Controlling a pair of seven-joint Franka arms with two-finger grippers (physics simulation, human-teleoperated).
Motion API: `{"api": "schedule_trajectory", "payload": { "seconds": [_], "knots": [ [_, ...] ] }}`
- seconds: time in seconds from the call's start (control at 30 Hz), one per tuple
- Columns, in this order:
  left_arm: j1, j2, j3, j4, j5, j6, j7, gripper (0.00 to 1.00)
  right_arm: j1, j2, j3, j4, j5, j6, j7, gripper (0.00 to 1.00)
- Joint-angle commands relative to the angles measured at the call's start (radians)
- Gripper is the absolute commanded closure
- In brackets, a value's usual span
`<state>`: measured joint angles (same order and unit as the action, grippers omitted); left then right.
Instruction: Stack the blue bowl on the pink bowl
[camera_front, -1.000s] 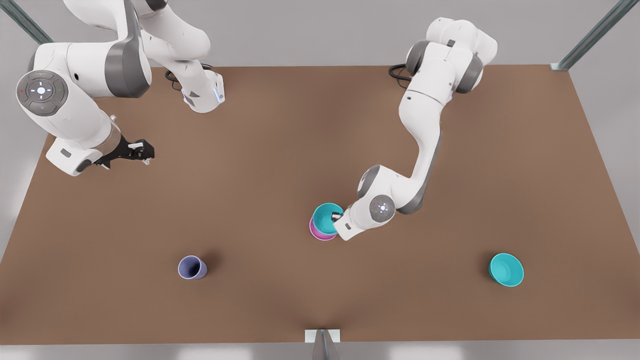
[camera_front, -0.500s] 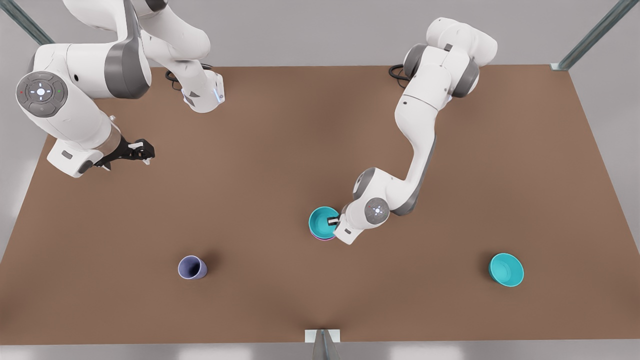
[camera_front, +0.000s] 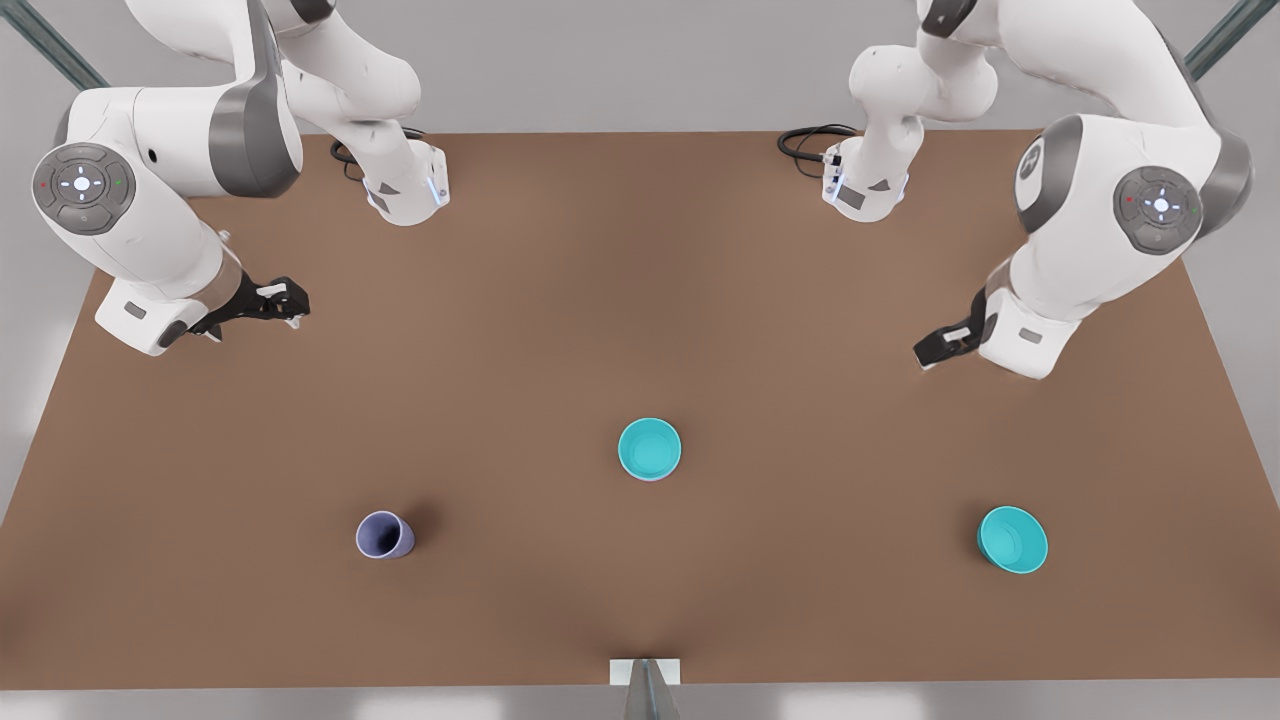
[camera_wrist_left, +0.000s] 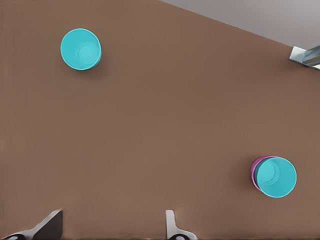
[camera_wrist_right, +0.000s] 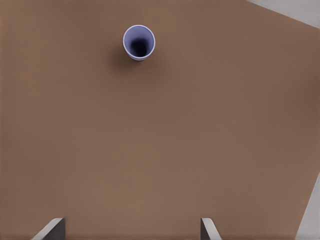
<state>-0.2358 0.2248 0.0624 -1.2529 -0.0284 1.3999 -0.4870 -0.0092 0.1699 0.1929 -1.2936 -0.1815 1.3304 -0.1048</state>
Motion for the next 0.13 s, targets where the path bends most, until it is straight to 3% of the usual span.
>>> {"api": "schedule_trajectory", "payload": {
  "seconds": [0.0, 0.1],
  "knots": [
    [0.0, -0.018, -0.003, -0.005, 0.047, -0.2, 0.495, 0.0, 0.0, -0.001, 0.0, 0.0, 0.0, 0.0, -0.013, 0.0],
    [0.0, -0.016, -0.003, -0.005, 0.047, -0.2, 0.495, 0.0, 0.0, -0.001, 0.0, 0.0, 0.0, 0.0, -0.013, 0.0]
  ]
}}
